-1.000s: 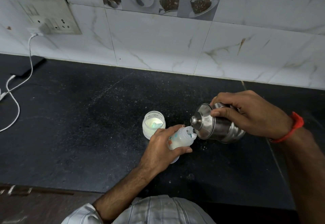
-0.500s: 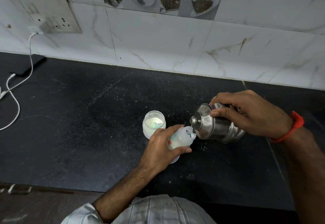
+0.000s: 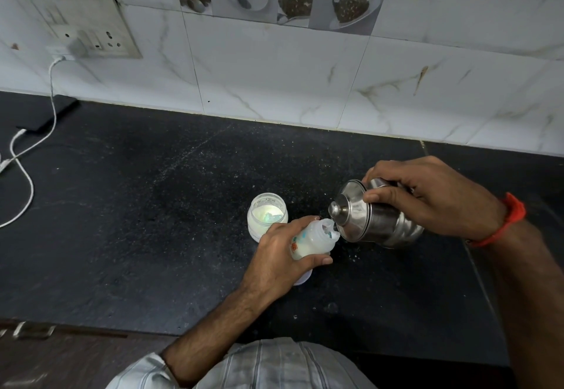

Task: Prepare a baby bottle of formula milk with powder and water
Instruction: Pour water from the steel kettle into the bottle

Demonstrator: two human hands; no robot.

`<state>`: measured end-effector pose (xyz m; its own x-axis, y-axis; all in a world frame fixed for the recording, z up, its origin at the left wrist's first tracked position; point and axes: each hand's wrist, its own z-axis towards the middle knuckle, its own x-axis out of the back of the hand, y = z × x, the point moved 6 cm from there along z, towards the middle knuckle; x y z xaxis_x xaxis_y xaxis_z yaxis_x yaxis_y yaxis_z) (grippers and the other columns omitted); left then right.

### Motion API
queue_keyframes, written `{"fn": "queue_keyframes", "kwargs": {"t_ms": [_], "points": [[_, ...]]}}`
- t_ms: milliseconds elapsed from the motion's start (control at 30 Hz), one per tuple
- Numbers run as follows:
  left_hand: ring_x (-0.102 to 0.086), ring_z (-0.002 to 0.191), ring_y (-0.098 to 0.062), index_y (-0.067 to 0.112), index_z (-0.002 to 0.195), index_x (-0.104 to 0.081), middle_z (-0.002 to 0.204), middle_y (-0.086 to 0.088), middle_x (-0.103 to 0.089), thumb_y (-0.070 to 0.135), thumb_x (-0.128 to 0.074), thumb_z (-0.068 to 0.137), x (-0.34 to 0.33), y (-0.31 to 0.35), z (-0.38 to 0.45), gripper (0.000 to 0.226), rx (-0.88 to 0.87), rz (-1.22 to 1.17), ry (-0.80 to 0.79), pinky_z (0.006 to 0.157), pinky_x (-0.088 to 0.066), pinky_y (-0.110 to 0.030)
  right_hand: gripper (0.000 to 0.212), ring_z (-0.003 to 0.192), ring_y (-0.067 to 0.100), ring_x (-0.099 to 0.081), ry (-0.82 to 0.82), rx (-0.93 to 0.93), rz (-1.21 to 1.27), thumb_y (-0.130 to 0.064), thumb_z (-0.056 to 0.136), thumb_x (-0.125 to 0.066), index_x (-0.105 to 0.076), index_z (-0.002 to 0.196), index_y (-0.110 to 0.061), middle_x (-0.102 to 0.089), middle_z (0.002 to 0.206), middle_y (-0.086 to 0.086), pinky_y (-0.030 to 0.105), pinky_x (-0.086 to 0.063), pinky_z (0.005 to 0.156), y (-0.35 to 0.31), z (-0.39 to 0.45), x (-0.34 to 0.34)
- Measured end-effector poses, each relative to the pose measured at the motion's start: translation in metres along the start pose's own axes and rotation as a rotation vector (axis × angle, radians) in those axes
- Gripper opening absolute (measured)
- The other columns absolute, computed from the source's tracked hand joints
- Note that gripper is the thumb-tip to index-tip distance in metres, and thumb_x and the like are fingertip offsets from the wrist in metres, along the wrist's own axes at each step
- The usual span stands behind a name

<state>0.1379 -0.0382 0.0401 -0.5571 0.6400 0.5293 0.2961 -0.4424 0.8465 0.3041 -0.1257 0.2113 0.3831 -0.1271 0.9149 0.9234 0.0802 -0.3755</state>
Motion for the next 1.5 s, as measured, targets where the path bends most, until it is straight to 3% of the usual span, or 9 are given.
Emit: {"fn": "queue_keyframes", "kwargs": {"t_ms": [500,633,867,1000,1100,1167,1233,1300,1500], "points": [[-0.056,0.124,-0.007,0.037,0.138,-0.059,0.129,0.019,-0.066,0.055,-0.086,0.073,0.003,0.002,0.001,0.072,0.005,-0.045,0.018,0.105,-0.052,-0.04,0.061,0.068,0.014,-0.066,0.012,0.008,0.012,-0.065,0.098,-0.037,-0.068,0.097,-0.013,-0.069,0.08,-0.001,0.035,-0.054,0.062,0.004,-0.002,-0.002],[-0.057,0.126,-0.006,0.04,0.137,-0.059,0.13,0.02,-0.066,0.068,-0.077,0.07,0.004,0.003,0.0,0.075,-0.008,-0.075,0.033,0.104,-0.054,-0.042,0.046,0.067,0.014,-0.066,0.038,-0.011,0.046,-0.055,0.098,-0.045,-0.067,0.094,-0.014,-0.069,0.078,-0.002,0.038,-0.054,0.061,0.008,-0.005,-0.004],[-0.059,0.125,-0.006,0.041,0.134,-0.059,0.129,0.02,-0.067,0.068,-0.076,0.069,0.006,0.004,-0.002,0.073,-0.013,-0.124,0.052,0.103,-0.055,-0.041,0.045,0.071,0.023,-0.069,0.117,-0.069,0.168,-0.054,0.099,-0.048,-0.066,0.089,-0.014,-0.07,0.083,0.004,0.046,-0.055,0.063,0.017,-0.016,-0.014],[-0.062,0.123,-0.001,0.039,0.13,-0.061,0.125,0.022,-0.069,0.053,-0.087,0.071,0.008,-0.002,-0.004,0.066,0.031,-0.174,0.074,0.102,-0.056,-0.038,0.042,0.068,0.018,-0.067,0.223,-0.135,0.321,-0.059,0.098,-0.051,-0.068,0.092,-0.021,-0.069,0.08,0.001,0.035,-0.056,0.061,0.025,-0.028,-0.023],[-0.062,0.122,0.005,0.031,0.131,-0.063,0.122,0.025,-0.07,0.037,-0.092,0.073,0.009,-0.005,-0.004,0.065,0.062,-0.211,0.091,0.101,-0.057,-0.034,0.019,0.069,0.009,-0.063,0.352,-0.18,0.537,-0.031,0.103,-0.058,-0.067,0.088,-0.036,-0.064,0.075,-0.008,0.022,-0.051,0.066,0.036,-0.042,-0.039],[-0.062,0.119,0.008,0.028,0.131,-0.062,0.122,0.03,-0.068,0.034,-0.093,0.073,0.009,-0.006,-0.005,0.066,0.072,-0.221,0.101,0.098,-0.058,-0.032,0.027,0.069,0.013,-0.059,0.457,-0.24,0.659,-0.016,0.101,-0.055,-0.067,0.084,-0.032,-0.058,0.07,-0.007,0.02,-0.049,0.069,0.046,-0.053,-0.055],[-0.064,0.116,0.008,0.027,0.131,-0.061,0.121,0.033,-0.067,0.034,-0.093,0.073,0.01,-0.007,-0.006,0.066,0.085,-0.231,0.112,0.096,-0.059,-0.029,0.023,0.068,0.01,-0.054,0.544,-0.325,0.779,-0.015,0.1,-0.053,-0.064,0.08,-0.017,-0.054,0.069,-0.001,0.016,-0.046,0.067,0.055,-0.064,-0.073],[-0.065,0.114,0.008,0.027,0.13,-0.061,0.118,0.033,-0.069,0.034,-0.093,0.072,0.011,-0.01,-0.007,0.066,0.098,-0.239,0.125,0.094,-0.06,-0.027,0.027,0.067,0.009,-0.05,0.637,-0.448,0.875,-0.015,0.102,-0.053,-0.061,0.076,-0.011,-0.052,0.069,0.002,0.016,-0.043,0.063,0.07,-0.076,-0.095],[-0.07,0.107,0.004,0.033,0.126,-0.061,0.114,0.022,-0.075,0.027,-0.094,0.072,0.02,-0.018,-0.013,0.063,0.134,-0.257,0.178,0.086,-0.058,-0.017,0.039,0.067,0.01,-0.043,0.94,-0.722,0.98,-0.002,0.103,-0.05,-0.056,0.068,-0.019,-0.045,0.07,0.005,0.024,-0.036,0.061,0.117,-0.117,-0.155]]}}
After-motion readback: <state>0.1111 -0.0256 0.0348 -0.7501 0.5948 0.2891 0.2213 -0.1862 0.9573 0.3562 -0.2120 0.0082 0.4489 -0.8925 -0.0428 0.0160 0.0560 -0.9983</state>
